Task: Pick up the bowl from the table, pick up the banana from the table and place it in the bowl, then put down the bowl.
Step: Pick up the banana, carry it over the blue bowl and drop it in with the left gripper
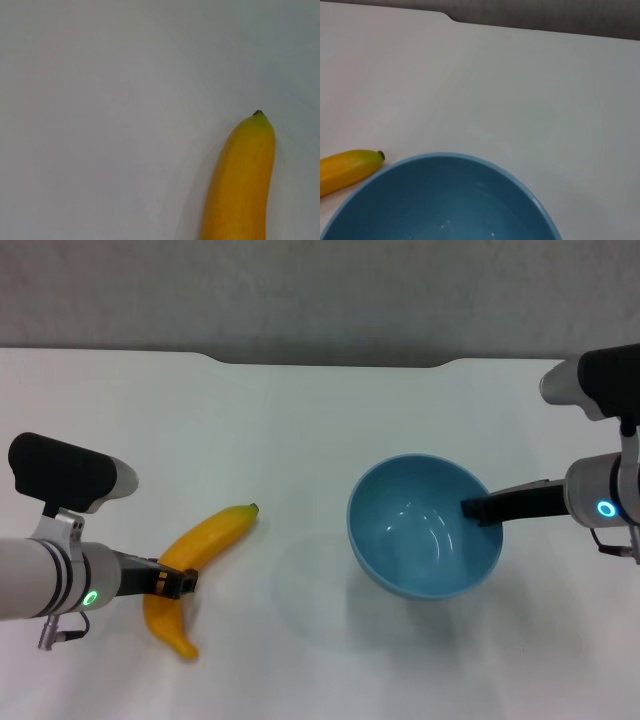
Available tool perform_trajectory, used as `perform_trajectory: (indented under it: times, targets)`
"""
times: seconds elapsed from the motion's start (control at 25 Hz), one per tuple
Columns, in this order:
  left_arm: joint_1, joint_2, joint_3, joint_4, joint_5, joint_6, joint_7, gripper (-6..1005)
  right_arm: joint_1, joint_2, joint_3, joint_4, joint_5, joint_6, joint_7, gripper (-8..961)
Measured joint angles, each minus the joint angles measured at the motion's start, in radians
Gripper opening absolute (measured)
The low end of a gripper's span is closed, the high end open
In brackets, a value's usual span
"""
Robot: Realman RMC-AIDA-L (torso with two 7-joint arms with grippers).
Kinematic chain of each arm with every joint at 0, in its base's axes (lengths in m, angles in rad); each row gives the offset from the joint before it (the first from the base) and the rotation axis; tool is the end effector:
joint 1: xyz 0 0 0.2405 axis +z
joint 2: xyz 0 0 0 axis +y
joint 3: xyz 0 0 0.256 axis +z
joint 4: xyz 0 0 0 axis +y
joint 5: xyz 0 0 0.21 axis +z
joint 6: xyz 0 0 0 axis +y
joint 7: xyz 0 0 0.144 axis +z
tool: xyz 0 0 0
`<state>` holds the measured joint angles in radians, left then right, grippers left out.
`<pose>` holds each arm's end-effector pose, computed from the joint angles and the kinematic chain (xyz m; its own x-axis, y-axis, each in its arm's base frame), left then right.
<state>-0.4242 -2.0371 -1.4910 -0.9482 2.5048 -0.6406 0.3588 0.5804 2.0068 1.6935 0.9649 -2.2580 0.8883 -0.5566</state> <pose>-0.2902 0.3716 -0.0467 0.6211 0.7492 0.2299 0.6736 -0.3604 -0.6452 0.2283 0.4079 -0.0193 0.6336 -0.7214 -0.2795 -0.7449 -0.4711 -0.4725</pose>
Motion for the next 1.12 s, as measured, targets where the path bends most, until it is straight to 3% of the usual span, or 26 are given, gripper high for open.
perform_trajectory:
  times: [0.16, 0.4, 0.44, 0.72, 0.96, 1.12]
  targets:
    - [0.008, 0.002, -0.005, -0.042, -0.007, -0.015, -0.004, 511, -0.009, 0.0, 0.004, 0.001, 0.0, -0.002, 0.0, 87]
    - [0.054, 0.002, -0.076, -0.264, -0.011, -0.103, -0.004, 512, -0.008, 0.0, -0.001, -0.007, 0.001, -0.003, 0.0, 90]
    - [0.083, 0.001, -0.097, -0.352, -0.029, -0.125, -0.004, 512, -0.005, 0.0, -0.002, -0.009, 0.002, -0.003, 0.0, 90]
    - [0.136, -0.001, -0.088, -0.515, -0.151, -0.155, 0.042, 513, 0.003, 0.003, -0.044, -0.041, 0.09, -0.015, -0.037, 94]
    - [0.131, -0.001, -0.086, -0.573, -0.368, -0.177, 0.111, 514, 0.024, 0.002, -0.043, -0.069, 0.116, -0.021, -0.037, 97]
    - [0.122, -0.003, -0.057, -0.531, -0.498, -0.132, 0.194, 515, 0.042, 0.003, -0.044, -0.073, 0.15, -0.03, -0.041, 99]
